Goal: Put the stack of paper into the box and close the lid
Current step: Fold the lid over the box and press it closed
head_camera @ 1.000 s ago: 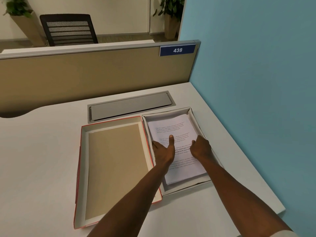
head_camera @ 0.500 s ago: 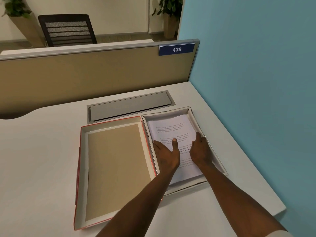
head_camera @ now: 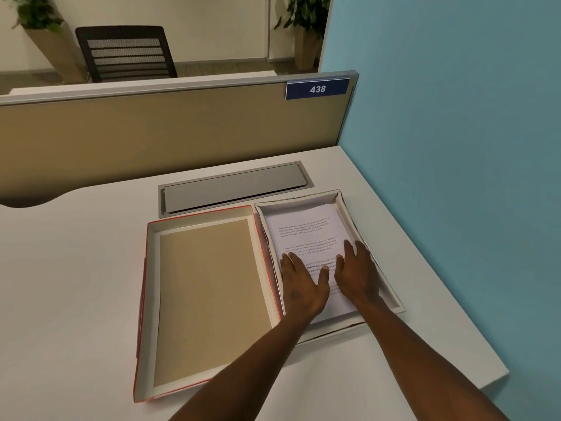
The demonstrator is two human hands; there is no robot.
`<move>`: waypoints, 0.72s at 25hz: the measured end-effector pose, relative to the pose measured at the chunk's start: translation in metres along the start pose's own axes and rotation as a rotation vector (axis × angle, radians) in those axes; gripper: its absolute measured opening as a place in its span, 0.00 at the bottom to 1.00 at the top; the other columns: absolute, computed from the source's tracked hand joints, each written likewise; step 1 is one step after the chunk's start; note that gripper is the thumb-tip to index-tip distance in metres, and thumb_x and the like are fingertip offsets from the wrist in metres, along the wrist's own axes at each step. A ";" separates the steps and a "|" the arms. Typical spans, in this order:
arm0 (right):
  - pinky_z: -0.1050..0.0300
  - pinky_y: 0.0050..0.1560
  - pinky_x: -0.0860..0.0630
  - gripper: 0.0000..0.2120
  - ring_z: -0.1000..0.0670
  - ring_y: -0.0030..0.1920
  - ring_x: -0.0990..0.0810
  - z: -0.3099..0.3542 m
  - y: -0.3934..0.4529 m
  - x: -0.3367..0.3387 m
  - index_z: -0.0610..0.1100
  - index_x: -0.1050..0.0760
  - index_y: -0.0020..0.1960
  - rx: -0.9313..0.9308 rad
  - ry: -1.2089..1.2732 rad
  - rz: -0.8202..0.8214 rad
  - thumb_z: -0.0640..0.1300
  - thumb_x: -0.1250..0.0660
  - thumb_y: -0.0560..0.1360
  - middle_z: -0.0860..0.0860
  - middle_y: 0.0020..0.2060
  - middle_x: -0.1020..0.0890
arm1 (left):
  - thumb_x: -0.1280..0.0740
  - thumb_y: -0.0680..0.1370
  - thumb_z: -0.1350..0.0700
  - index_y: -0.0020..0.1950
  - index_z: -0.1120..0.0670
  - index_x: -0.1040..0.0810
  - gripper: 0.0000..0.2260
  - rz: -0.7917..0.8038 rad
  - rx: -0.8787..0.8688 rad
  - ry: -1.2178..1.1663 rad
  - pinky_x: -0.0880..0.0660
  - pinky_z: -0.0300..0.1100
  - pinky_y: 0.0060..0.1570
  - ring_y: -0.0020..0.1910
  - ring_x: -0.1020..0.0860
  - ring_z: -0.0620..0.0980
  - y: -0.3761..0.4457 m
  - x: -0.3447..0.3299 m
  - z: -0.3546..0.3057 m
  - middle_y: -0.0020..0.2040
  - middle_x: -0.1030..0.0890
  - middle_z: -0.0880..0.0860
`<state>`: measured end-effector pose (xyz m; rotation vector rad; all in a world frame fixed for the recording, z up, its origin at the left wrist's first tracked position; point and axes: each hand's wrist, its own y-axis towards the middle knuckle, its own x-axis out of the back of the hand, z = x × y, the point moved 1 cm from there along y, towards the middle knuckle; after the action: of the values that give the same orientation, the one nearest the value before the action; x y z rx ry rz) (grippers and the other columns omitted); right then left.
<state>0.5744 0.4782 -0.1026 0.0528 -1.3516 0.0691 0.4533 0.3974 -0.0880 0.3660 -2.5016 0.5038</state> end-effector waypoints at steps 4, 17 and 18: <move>0.48 0.62 0.25 0.23 0.43 0.66 0.24 0.025 -0.025 0.020 0.44 0.29 0.70 0.071 0.246 -0.159 0.54 0.38 0.79 0.43 0.68 0.25 | 0.40 0.81 0.39 0.84 0.52 0.49 0.36 -0.071 -0.103 -0.154 0.49 0.49 0.80 0.84 0.48 0.52 -0.022 0.038 0.001 0.85 0.47 0.50; 0.64 0.67 0.31 0.26 0.56 0.68 0.27 0.195 -0.188 0.007 0.54 0.27 0.68 0.495 0.483 0.291 0.64 0.38 0.74 0.58 0.68 0.25 | 0.28 0.78 0.49 0.77 0.55 0.32 0.30 -0.420 0.452 -0.111 0.25 0.62 0.67 0.68 0.23 0.66 -0.064 0.226 0.177 0.72 0.23 0.61; 0.62 0.68 0.31 0.27 0.55 0.69 0.28 0.204 -0.189 0.006 0.55 0.29 0.70 0.487 0.469 0.298 0.65 0.38 0.74 0.58 0.70 0.27 | 0.30 0.79 0.48 0.77 0.55 0.31 0.29 -0.425 0.453 -0.157 0.26 0.61 0.68 0.68 0.23 0.65 -0.064 0.227 0.179 0.73 0.24 0.61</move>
<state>0.3921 0.2739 -0.0520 0.2307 -0.8405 0.6256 0.2095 0.2304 -0.0798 1.1185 -2.3353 0.8866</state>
